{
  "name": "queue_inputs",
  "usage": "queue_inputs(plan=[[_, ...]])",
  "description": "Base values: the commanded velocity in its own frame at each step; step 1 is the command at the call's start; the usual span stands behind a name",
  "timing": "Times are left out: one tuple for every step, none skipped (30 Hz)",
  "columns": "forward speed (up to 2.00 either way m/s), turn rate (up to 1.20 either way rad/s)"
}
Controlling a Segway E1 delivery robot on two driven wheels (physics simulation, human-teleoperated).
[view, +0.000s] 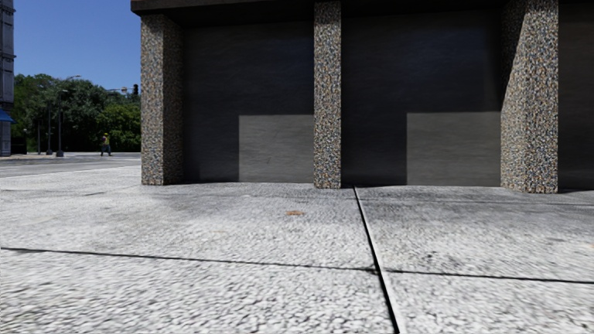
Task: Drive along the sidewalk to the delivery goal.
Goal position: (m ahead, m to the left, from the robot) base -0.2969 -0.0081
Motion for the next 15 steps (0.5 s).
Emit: queue_inputs(plan=[[0.00,0.00],[0.00,0.00],[0.00,0.00],[0.00,0.00],[0.00,0.00],[0.00,0.00],[0.00,0.00],[0.00,0.00],[0.00,0.00],[0.00,0.00],[0.00,0.00],[0.00,0.00],[0.00,0.00],[0.00,0.00],[0.00,0.00]])
